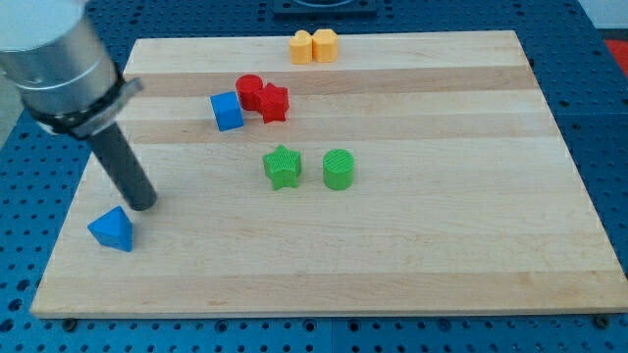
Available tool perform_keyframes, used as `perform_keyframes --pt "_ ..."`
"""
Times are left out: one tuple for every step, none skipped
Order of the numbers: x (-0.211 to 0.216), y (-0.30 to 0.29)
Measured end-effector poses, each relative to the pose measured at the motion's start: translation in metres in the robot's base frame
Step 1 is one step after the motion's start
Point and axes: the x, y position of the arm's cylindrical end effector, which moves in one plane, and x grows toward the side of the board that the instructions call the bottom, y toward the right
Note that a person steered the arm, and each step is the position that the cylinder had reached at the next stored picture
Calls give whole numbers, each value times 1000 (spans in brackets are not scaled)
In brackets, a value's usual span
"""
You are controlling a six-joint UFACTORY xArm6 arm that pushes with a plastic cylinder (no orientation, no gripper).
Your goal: Move the blue triangle to the bottom right of the board
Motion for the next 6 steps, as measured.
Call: perform_keyframes --pt "19 5" --pt "29 -18" --pt "38 -46" --pt "46 -54" --pt "28 -37" --pt "-20 -3"
